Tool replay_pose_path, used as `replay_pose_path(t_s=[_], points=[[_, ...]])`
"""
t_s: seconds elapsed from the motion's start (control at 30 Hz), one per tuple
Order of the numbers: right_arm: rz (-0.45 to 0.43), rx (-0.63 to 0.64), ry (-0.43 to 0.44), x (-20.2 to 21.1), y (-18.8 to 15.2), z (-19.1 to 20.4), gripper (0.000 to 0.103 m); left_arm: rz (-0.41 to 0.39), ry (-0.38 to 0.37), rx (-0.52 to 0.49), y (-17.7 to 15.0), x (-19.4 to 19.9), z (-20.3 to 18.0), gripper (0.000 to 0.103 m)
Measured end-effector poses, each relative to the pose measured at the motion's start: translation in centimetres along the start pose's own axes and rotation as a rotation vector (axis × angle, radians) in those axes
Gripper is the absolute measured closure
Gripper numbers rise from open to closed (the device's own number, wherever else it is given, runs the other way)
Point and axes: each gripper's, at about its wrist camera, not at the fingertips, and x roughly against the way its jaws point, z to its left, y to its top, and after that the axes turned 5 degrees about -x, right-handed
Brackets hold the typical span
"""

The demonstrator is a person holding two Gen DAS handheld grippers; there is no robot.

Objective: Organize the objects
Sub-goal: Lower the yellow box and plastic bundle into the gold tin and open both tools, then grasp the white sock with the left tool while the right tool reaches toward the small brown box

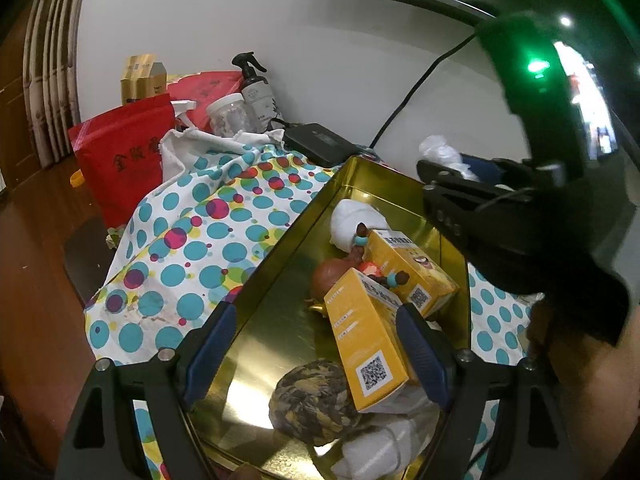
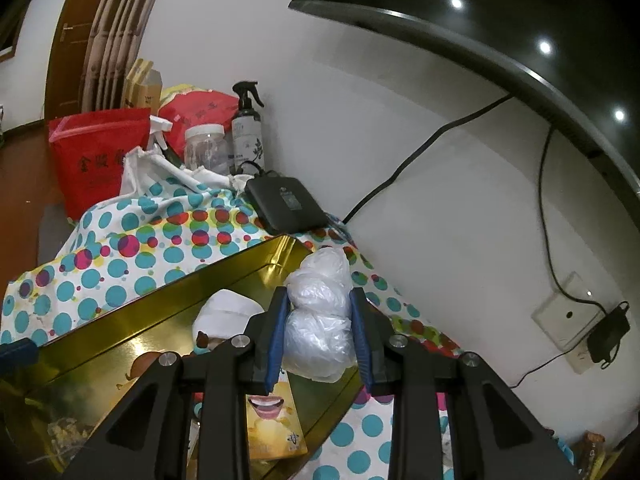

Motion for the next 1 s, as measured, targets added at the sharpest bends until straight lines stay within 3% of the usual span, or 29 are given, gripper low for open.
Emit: replay_pose_path(t_s=[0.23, 0.3, 0.37, 0.6, 0.67, 0.73, 1.0], points=[[0.033, -0.074, 0.023, -1.9, -0.3, -1.3, 0.071, -0.003, -0.003, 0.003, 0.1, 0.0, 0.1, 0.019], [0.012, -0.093, 0.033, -1.5, -0.3, -1.7, 0.057, -0.005, -0.005, 0.001, 0.1, 0.0, 0.0, 0.019], [-0.020, -0.109, 0.023, -0.8, -0.2, -2.1, 0.036, -0.006, -0.007, -0.002, 0.1, 0.1, -0.2, 0.019], [-0.107, -0.128, 0.026, 3.4, 1.1, -3.5, 0.033, -0.079, -0.014, -0.023, 0.9, 2.6, -1.2, 0.019], [-0.147, -0.151, 0.007, 5.7, 1.0, -4.8, 0.015, -0.096, -0.019, -0.026, 0.9, 3.1, -1.5, 0.019], [-0.178, -0.184, -0.016, 8.1, 0.0, -6.7, 0.007, -0.107, -0.025, -0.044, 0.8, 3.6, -2.3, 0.019], [-0.097, -0.304, -0.165, 12.2, -10.4, -14.6, 0.006, -0.147, -0.068, -0.159, -1.2, 5.7, -7.3, 0.019]])
